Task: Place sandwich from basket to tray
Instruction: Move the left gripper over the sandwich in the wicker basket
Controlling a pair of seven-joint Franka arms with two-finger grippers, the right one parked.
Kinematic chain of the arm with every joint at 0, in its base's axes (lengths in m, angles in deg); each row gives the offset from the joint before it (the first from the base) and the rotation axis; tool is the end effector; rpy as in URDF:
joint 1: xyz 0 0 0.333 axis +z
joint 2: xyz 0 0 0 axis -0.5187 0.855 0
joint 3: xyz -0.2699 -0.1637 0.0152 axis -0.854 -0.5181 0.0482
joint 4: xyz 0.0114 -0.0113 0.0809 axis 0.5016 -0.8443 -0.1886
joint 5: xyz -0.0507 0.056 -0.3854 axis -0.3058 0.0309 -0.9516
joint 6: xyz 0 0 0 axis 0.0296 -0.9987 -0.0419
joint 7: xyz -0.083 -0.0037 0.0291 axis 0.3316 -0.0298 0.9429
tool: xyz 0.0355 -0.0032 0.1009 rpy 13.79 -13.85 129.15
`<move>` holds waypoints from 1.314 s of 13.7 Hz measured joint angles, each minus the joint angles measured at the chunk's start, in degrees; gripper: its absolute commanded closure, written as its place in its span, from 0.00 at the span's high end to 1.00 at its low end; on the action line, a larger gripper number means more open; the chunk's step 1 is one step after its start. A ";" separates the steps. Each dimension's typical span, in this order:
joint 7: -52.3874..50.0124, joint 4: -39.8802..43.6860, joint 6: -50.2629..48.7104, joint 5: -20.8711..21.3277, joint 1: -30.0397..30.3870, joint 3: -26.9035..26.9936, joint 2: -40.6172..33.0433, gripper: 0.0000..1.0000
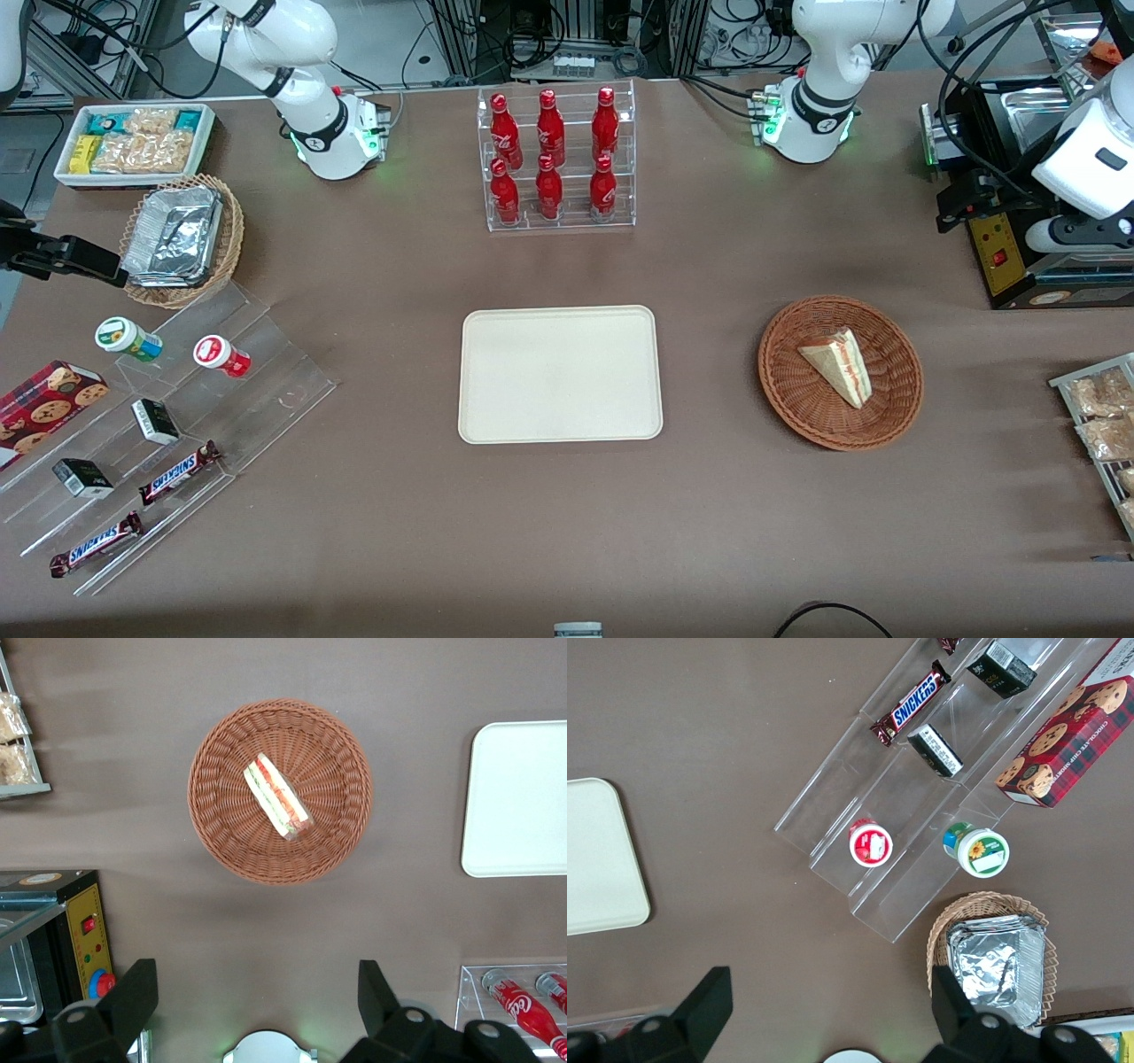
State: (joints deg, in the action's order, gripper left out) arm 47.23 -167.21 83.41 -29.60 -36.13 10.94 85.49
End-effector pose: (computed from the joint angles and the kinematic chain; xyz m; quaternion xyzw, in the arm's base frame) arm 0.5282 -0.0437 0.6397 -0.9990 0.0065 0.0442 0.0070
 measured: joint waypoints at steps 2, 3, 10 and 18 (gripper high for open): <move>-0.02 0.00 0.06 0.00 0.00 0.01 0.04 1.00; -0.07 -0.03 0.06 0.00 0.00 0.02 0.10 1.00; -6.90 -11.76 10.92 0.06 0.06 0.50 0.63 1.00; -22.20 -26.73 26.94 0.06 0.06 0.50 0.08 1.00</move>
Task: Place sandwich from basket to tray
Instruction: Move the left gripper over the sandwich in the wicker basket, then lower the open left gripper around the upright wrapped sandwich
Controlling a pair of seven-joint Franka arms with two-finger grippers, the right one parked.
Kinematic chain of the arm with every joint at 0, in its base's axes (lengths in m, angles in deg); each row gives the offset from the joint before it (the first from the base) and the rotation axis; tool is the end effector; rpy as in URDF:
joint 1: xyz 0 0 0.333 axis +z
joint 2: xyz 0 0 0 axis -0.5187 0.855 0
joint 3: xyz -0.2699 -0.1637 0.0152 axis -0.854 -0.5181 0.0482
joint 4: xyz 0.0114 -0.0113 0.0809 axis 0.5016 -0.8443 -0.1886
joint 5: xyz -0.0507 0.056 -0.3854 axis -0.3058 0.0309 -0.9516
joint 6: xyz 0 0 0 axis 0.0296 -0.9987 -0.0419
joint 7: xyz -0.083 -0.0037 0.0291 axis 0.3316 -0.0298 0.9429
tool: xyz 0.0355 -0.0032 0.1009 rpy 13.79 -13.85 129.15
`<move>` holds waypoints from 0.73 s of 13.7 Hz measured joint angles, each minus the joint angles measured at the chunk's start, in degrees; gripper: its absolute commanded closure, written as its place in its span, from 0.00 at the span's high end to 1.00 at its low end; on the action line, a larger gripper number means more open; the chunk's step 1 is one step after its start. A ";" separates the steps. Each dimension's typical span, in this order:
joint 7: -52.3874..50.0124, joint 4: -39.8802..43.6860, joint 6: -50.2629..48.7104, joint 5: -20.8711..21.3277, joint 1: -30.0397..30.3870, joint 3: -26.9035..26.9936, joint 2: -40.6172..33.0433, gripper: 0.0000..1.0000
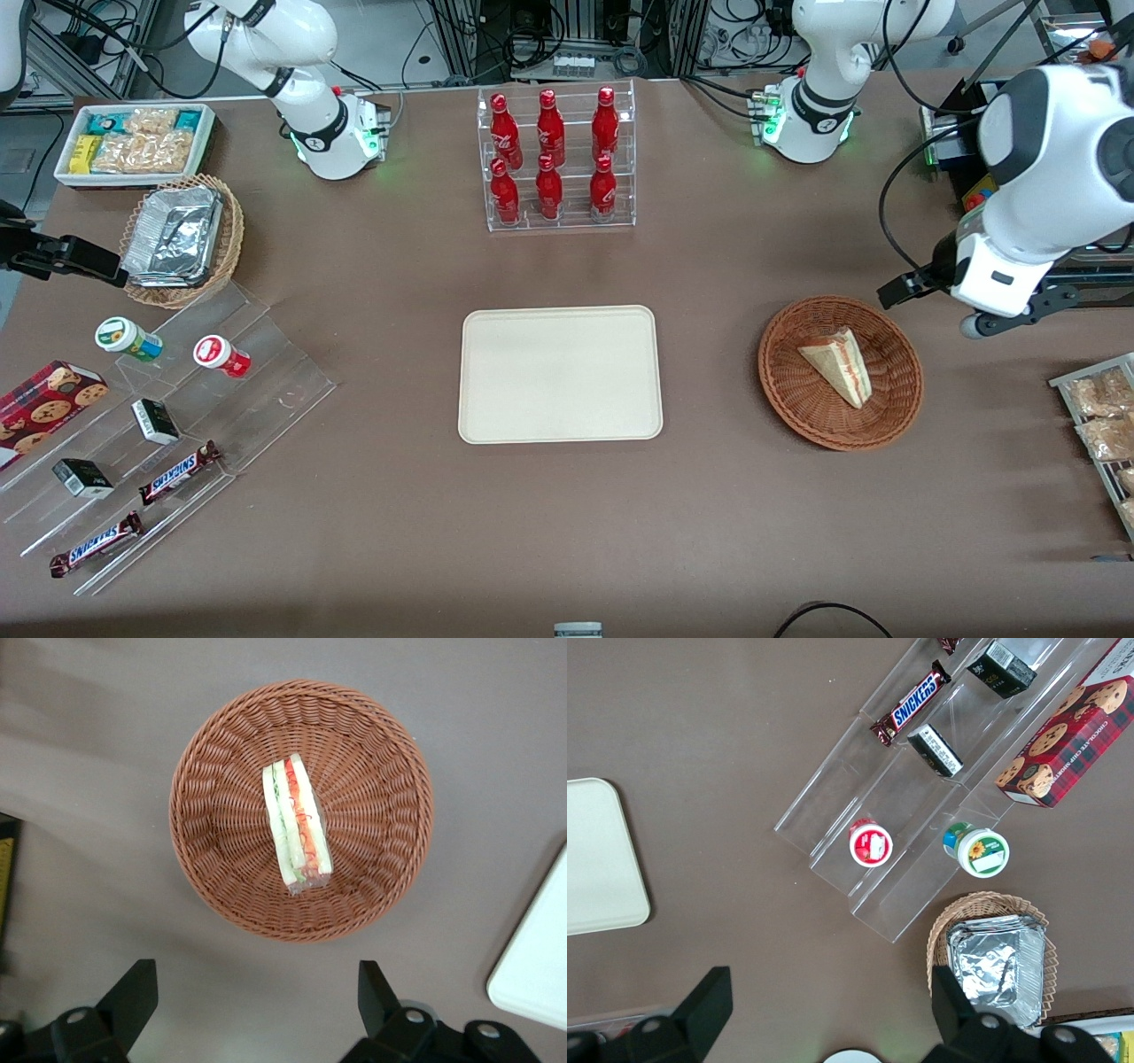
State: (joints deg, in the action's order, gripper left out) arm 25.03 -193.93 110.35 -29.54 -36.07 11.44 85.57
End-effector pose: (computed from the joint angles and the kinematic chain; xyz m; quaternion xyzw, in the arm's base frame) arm 0.5349 -0.0393 0.4578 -0.9810 -0.1889 0.0409 0.0149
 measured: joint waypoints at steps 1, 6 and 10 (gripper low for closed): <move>-2.34 -1.95 2.55 0.00 0.00 0.00 -0.10 1.00; -10.29 -9.97 12.80 0.00 -0.02 -0.08 -0.10 1.00; -15.45 -11.40 16.46 0.00 -0.07 -0.40 0.59 1.00</move>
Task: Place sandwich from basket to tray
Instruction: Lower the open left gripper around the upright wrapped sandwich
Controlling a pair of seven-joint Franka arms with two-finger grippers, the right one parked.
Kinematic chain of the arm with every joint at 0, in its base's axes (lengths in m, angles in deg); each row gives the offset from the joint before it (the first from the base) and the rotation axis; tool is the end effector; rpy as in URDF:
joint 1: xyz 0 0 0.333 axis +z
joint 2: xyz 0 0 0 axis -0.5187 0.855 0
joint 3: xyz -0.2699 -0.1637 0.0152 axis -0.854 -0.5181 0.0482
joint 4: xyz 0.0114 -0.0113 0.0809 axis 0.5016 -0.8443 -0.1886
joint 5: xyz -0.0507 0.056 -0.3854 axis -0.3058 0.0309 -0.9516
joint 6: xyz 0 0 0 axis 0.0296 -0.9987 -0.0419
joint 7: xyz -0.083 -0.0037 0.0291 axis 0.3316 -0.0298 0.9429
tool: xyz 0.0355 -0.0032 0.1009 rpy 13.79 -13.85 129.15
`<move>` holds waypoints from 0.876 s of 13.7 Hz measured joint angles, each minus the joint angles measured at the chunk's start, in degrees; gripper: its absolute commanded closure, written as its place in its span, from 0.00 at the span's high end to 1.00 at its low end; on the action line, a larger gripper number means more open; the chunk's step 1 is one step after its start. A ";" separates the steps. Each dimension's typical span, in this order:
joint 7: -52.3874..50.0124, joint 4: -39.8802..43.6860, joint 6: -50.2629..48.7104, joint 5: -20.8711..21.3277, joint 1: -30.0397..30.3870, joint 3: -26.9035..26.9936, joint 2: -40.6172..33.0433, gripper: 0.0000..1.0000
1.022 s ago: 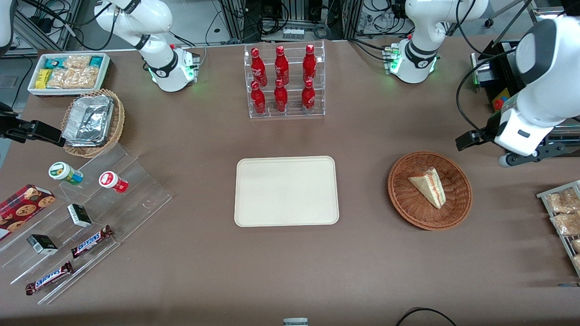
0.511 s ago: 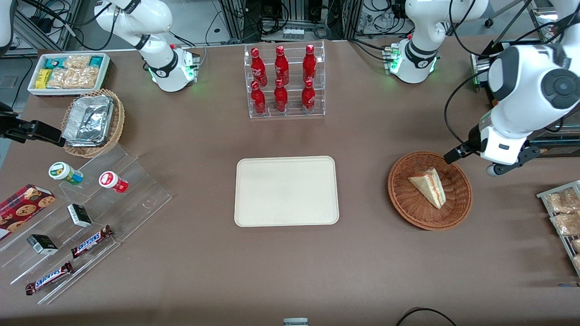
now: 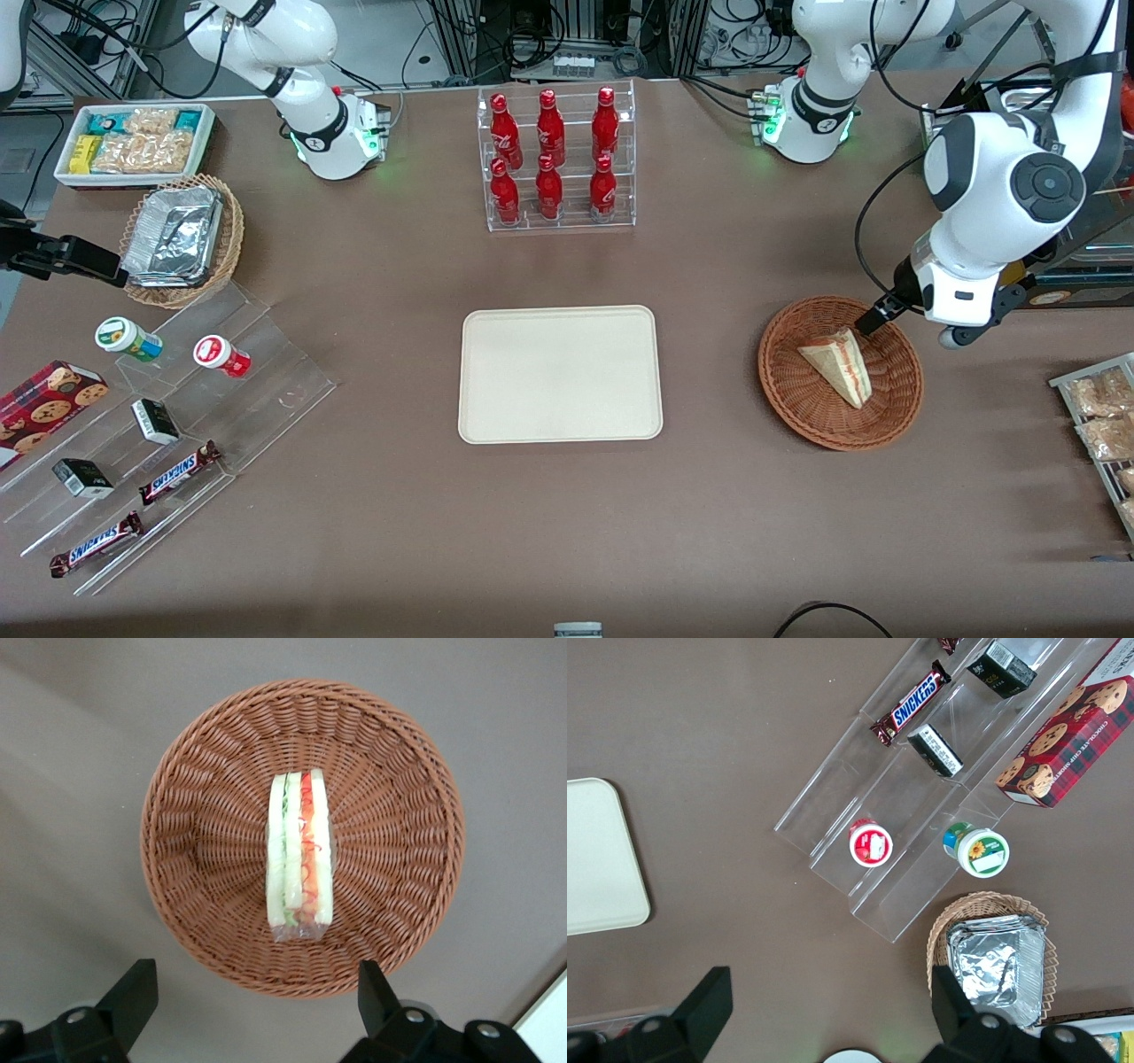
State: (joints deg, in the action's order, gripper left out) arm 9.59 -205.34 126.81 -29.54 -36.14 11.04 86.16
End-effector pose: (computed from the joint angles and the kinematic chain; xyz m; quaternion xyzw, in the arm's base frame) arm 0.5216 -0.0429 0.3853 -0.9492 -0.3145 0.0028 0.0048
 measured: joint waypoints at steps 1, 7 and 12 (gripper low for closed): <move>-1.00 -0.25 1.09 0.00 -0.05 -0.19 0.50 1.00; -5.48 -0.63 8.15 0.00 -0.29 -1.77 6.04 1.00; -5.58 -1.39 11.46 2.22 -0.29 -1.76 10.46 1.00</move>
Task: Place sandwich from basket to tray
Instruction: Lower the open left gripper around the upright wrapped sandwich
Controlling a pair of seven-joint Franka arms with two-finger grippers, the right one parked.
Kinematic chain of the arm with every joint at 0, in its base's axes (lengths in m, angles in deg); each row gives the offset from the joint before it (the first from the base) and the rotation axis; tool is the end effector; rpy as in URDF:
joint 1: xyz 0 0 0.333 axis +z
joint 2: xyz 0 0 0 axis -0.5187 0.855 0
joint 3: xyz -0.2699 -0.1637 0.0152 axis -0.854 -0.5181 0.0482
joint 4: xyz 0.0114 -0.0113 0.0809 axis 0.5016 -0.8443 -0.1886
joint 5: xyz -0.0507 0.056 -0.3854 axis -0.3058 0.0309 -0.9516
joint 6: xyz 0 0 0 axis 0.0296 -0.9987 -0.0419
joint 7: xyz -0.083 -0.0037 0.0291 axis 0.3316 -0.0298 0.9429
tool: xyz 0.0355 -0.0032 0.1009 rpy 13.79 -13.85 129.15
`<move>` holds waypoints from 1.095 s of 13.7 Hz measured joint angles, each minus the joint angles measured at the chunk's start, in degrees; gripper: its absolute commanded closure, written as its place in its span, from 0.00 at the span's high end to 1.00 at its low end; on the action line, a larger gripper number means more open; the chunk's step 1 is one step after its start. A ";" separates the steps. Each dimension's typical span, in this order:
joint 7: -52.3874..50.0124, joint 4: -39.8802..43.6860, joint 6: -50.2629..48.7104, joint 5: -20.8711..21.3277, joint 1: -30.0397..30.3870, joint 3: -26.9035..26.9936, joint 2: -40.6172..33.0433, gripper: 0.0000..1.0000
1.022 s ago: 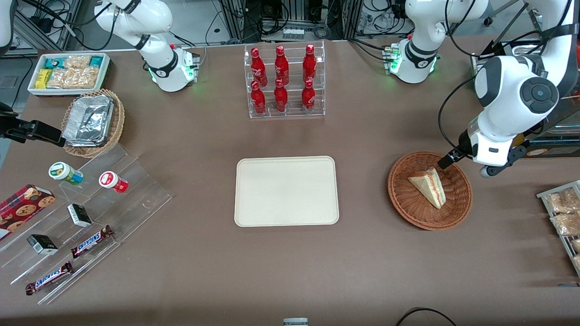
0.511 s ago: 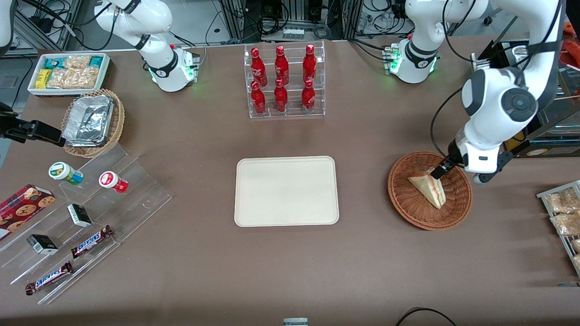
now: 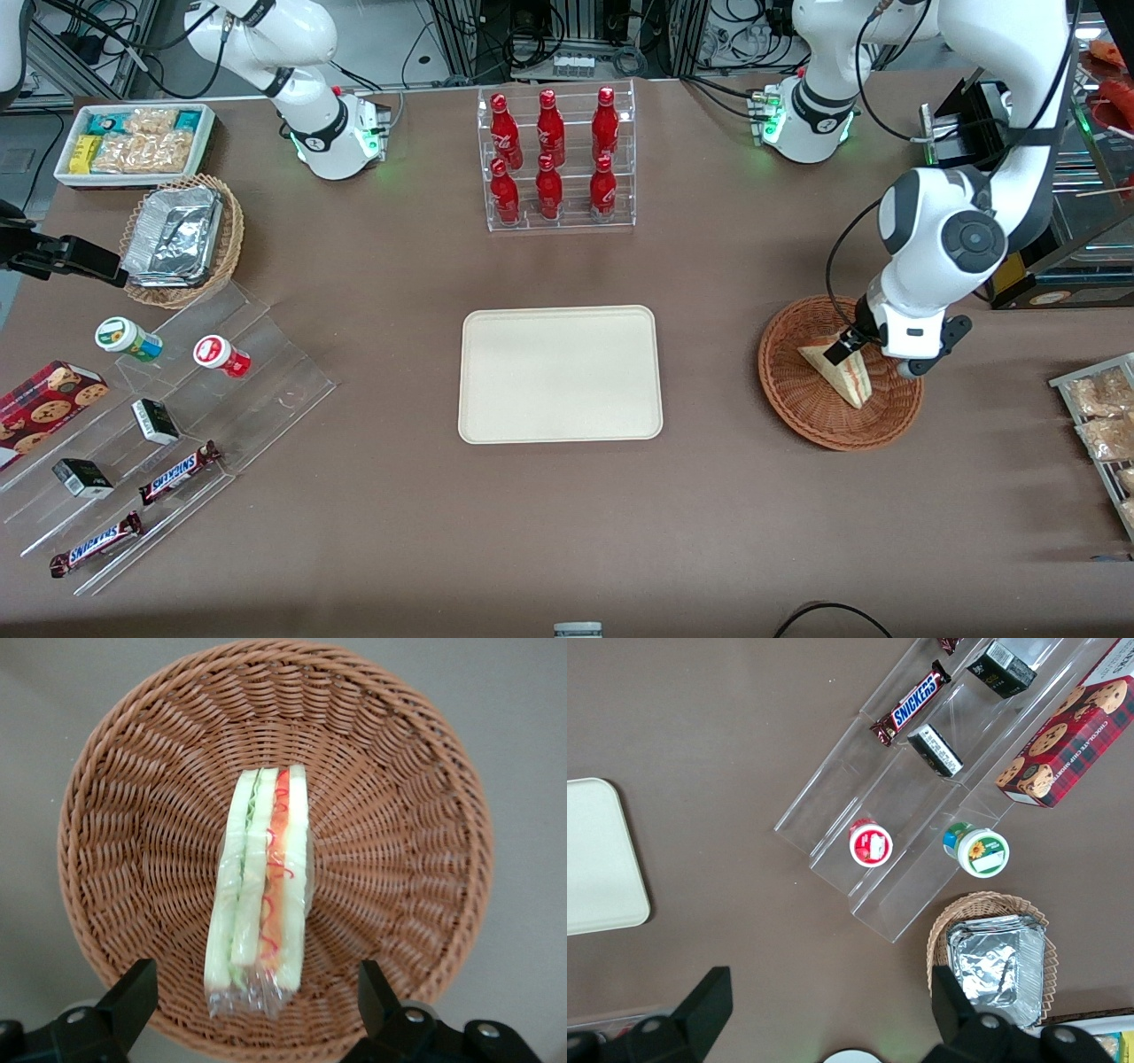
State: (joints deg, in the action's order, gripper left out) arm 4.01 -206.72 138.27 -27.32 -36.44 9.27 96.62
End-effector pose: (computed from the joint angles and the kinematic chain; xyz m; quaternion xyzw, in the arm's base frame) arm 0.5353 -0.0634 0.2951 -0.9440 -0.3296 0.0006 0.0156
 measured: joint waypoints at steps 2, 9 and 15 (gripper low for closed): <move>-0.02 -0.84 3.04 0.48 0.00 0.00 1.87 1.00; -1.78 -2.65 8.46 0.51 0.00 0.01 5.43 0.00; -1.78 -2.03 5.12 3.82 -0.01 0.00 3.97 0.00</move>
State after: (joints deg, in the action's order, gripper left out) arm 2.22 -208.75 143.39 -23.50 -36.44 9.27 100.59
